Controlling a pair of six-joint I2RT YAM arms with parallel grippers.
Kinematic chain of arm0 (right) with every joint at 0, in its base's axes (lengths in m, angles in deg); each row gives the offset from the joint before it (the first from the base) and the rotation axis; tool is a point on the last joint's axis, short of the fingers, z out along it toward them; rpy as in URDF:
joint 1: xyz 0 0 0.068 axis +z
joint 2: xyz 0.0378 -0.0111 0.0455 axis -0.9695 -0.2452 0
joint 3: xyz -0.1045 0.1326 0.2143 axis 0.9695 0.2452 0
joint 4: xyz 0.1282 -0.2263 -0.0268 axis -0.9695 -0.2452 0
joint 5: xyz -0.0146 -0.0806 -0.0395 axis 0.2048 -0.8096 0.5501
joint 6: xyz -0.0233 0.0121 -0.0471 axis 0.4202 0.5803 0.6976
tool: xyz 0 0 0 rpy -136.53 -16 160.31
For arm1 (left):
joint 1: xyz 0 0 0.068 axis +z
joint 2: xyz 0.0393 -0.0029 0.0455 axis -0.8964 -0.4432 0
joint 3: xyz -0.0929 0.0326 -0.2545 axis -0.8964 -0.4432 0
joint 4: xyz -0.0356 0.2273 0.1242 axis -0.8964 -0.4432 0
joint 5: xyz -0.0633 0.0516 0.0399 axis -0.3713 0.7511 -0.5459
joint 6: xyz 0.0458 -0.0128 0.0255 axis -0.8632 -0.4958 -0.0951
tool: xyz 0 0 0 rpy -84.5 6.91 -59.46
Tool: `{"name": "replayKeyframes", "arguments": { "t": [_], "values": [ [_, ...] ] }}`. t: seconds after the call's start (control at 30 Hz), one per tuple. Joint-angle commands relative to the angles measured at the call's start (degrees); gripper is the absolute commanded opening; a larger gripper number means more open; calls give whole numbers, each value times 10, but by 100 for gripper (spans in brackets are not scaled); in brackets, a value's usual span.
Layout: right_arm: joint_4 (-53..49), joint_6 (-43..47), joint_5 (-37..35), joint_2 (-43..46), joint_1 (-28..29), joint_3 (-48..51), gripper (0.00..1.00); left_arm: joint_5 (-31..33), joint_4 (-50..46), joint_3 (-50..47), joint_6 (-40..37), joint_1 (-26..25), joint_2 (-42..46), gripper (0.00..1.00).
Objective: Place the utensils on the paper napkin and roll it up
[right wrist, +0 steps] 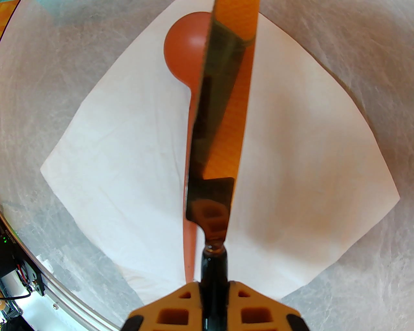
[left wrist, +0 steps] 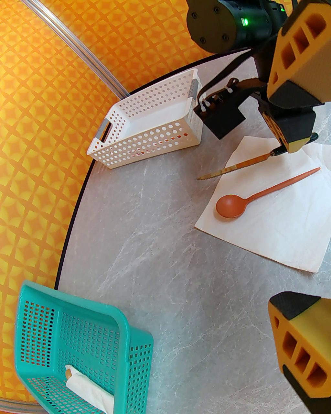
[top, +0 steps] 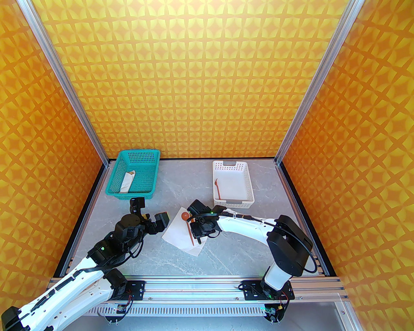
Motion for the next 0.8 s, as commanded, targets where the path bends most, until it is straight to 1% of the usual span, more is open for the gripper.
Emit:
{"name": "replayKeyframes", "arguments": {
  "t": [0.0,0.47,0.5,0.53,0.77],
  "values": [
    [14,12,-14,-16,6,-12,13,8,-11,2,-5,5,-4,99],
    [25,14,-18,-48,7,-24,14,8,-13,7,-8,4,-9,99],
    [26,14,-18,-50,8,-26,14,8,-13,6,-8,18,-9,99],
    [26,14,-18,-52,7,-28,14,8,-13,6,-8,20,-9,99],
    [28,12,-18,-64,8,-33,14,8,-14,6,-8,21,-8,99]
  ]
}}
